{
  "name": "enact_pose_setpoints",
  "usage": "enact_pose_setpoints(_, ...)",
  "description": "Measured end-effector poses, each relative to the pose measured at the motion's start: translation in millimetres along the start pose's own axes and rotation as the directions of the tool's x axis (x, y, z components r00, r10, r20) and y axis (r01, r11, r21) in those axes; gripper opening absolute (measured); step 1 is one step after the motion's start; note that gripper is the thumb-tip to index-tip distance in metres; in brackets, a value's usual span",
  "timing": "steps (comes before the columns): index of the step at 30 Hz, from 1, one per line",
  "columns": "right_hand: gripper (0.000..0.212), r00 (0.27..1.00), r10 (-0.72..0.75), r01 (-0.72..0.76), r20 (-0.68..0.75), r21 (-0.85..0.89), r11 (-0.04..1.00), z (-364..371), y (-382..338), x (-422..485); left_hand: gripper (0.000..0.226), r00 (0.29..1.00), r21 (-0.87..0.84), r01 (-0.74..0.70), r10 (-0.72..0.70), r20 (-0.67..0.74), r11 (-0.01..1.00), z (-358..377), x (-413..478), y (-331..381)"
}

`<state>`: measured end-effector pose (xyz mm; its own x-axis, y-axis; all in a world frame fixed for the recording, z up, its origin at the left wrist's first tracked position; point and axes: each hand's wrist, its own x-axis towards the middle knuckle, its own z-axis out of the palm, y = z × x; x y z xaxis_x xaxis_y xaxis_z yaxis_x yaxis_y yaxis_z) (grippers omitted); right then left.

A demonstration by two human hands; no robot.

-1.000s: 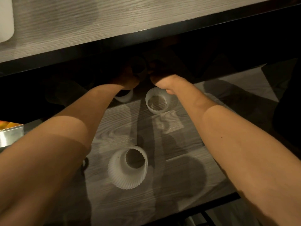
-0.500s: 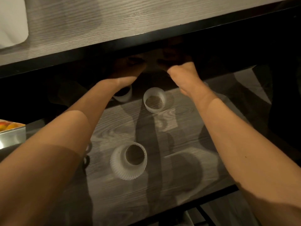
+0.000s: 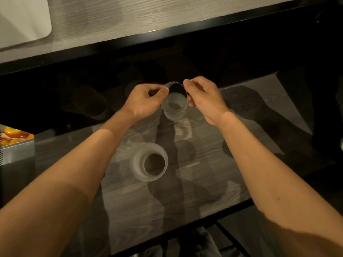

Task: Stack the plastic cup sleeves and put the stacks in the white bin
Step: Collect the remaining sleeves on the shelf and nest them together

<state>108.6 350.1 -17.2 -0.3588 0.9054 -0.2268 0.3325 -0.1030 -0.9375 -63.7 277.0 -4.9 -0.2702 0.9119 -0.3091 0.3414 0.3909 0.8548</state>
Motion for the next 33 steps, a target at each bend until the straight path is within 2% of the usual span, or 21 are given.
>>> enact_pose_setpoints(3, 0.012, 0.997, -0.073, 0.069, -0.026, -0.128, 0.989, 2.6, 4.5, -4.1, 0.028, 0.999, -0.019, 0.035, -0.036, -0.015, 0.999, 4.3, -0.1, -6.2)
enact_pose_setpoints(6, 0.019, 0.997, -0.04, 0.023, -0.071, -0.221, 0.975, 3.4, 8.7, -3.0, 0.023, 0.995, -0.089, 0.099, -0.1, -0.01, 0.991, 9.8, 3.0, -11.5)
enact_pose_setpoints(10, 0.025, 0.998, 0.014, -0.03, -0.062, -0.253, 0.967, 2.6, 14.3, -1.7, 0.01, 0.995, -0.092, 0.1, -0.1, 0.009, 0.991, 11.0, 5.7, -16.0)
enact_pose_setpoints(15, 0.024, 0.999, -0.034, 0.029, -0.006, -0.401, 0.916, 3.7, 17.0, -1.0, 0.016, 0.996, 0.041, 0.083, -0.083, -0.015, 0.996, 12.2, 9.1, -20.6)
enact_pose_setpoints(20, 0.022, 0.999, -0.019, 0.043, 0.05, -0.542, 0.839, 2.9, 4.4, 5.8, 0.013, 0.999, 0.213, 0.054, -0.054, -0.003, 0.976, 8.3, 10.3, -15.3)
enact_pose_setpoints(25, 0.023, 0.997, 0.002, 0.043, 0.074, -0.605, 0.795, 3.3, -4.4, 9.8, 0.014, 0.997, 0.212, 0.08, -0.081, -0.007, 0.974, 2.8, 11.7, -13.8)
enact_pose_setpoints(30, 0.021, 0.984, 0.078, 0.052, 0.157, -0.685, 0.726, 3.4, 2.0, 10.7, 0.013, 0.997, 0.263, 0.073, -0.077, 0.006, 0.962, 0.3, 11.7, -21.8)
enact_pose_setpoints(33, 0.018, 0.995, 0.001, 0.075, 0.101, -0.744, 0.664, 8.5, 3.5, 12.6, 0.007, 0.991, 0.315, 0.123, -0.099, -0.091, 0.941, 0.2, 13.3, -27.1)
